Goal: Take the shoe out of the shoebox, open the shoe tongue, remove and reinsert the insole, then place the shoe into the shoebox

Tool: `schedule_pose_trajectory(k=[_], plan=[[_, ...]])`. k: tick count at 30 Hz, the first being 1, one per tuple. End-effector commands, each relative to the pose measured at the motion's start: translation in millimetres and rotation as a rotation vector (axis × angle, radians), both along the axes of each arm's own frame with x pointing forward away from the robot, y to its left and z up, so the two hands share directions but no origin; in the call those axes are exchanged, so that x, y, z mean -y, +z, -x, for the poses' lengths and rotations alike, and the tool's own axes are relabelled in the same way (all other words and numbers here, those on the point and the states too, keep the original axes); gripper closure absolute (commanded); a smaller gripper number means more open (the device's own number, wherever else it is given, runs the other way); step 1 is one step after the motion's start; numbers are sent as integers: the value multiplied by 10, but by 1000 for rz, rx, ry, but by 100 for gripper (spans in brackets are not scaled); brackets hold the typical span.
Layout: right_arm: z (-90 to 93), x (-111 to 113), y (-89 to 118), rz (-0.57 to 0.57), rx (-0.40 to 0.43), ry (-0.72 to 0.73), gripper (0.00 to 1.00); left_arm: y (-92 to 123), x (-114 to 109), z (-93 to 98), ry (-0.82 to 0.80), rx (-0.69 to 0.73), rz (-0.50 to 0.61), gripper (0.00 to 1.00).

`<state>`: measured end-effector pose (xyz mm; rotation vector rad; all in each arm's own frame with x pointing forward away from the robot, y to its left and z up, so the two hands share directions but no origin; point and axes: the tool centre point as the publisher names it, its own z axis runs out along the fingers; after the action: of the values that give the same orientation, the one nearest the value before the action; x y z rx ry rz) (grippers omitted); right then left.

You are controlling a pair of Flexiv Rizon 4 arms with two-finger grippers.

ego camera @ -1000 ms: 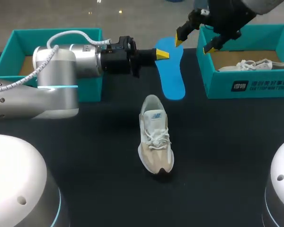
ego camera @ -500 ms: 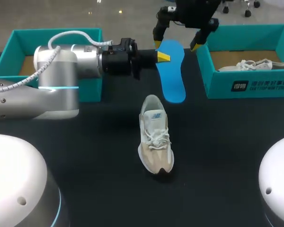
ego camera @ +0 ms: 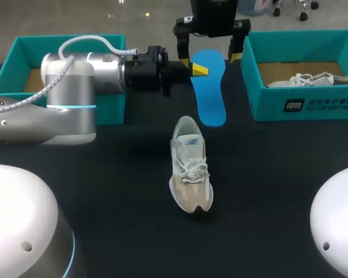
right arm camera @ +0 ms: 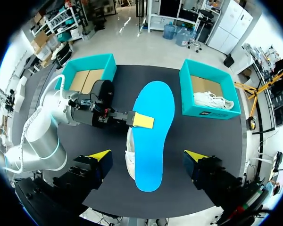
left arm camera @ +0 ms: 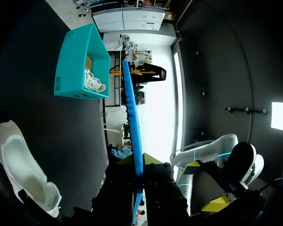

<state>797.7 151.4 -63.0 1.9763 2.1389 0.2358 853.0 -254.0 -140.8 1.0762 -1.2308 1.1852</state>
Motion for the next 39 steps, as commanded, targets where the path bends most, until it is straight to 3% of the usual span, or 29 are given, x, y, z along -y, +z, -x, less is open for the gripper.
schedule_pose_trajectory(k=[1,26,31,39], plan=[[-29,-36,-5,29,-6,-11,0,9,-14,15,-2,0,-3,100],[-31,3,-12,15,-18,-22,0,-46,-13,56,-1,-7,1,100],[-41,166,-69,-131,-80,-27,0,-52,-30,66,6,-7,3,100],[-70,336,-135,-259,-49,-13,0,-60,-61,64,15,-6,2,100]])
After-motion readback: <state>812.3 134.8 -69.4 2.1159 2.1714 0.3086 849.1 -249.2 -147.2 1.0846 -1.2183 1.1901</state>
